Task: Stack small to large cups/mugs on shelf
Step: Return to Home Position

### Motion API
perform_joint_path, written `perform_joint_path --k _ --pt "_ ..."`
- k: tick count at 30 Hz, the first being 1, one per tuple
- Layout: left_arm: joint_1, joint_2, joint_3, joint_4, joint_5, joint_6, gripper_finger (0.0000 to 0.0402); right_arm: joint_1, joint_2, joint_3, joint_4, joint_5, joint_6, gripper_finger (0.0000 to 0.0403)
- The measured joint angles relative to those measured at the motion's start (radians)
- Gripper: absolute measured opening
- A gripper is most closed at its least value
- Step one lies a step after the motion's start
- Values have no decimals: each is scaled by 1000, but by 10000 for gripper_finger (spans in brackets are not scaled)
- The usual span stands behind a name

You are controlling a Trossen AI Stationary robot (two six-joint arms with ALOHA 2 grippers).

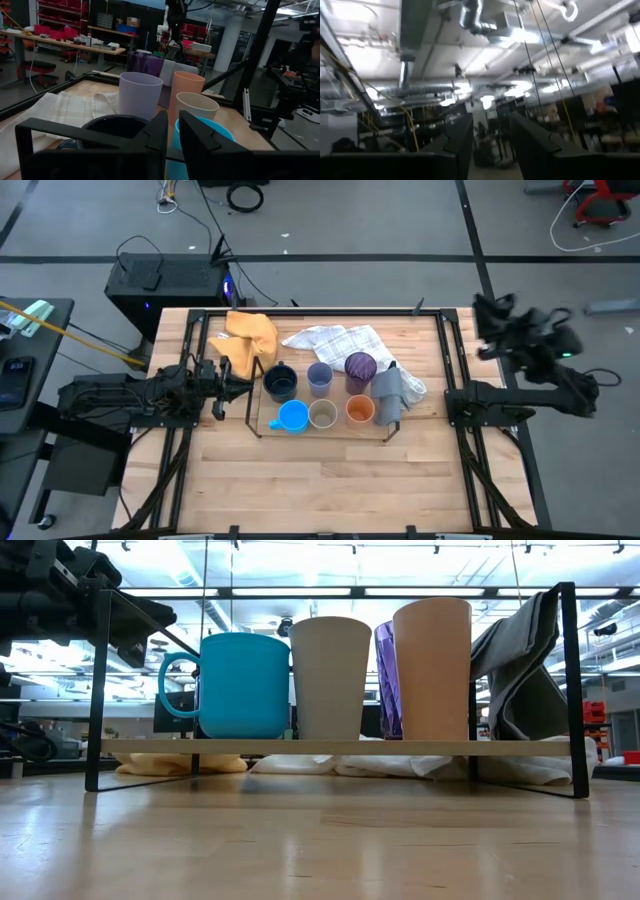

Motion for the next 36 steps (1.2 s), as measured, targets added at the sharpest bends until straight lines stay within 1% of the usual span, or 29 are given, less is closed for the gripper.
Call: perform_joint_path --k 2,4,6,8,9,11,16,18,20,23,26,28,29,32,36 --pt "0 0 0 0 0 -1 54 0 -3 -34 -18 8 51 137" --pt "0 0 0 0 0 0 57 -1 -5 -46 -79 -26 110 137" --pt "0 0 0 0 0 -1 60 -1 -4 -56 -185 -79 172 137" --pt "0 0 0 0 0 0 62 -1 -3 -71 -263 -97 225 137" --pt "0 0 0 0 0 0 63 -1 -4 -85 -270 -98 246 137" --pt "0 0 0 0 0 0 64 -6 -4 -130 -219 -96 260 137" --pt "0 0 0 0 0 0 59 -41 -4 -290 50 -111 313 137" --pt "0 0 0 0 0 -1 56 -60 -4 -353 123 -139 345 137" --pt "0 0 0 0 0 0 53 -83 -3 -404 183 -192 379 137" --pt "0 0 0 0 0 0 53 -125 -4 -448 195 -322 427 137" --pt "0 0 0 0 0 -1 57 -170 -4 -465 180 -481 460 137" --pt "0 0 0 0 0 0 60 -199 -4 -467 136 -541 465 137" --pt "0 0 0 0 0 -1 62 -214 -4 -468 110 -559 462 137" --pt "0 0 0 0 0 0 64 -247 -2 -469 78 -568 445 137" --pt "0 0 0 0 0 0 59 -261 1 -469 149 -555 448 137"
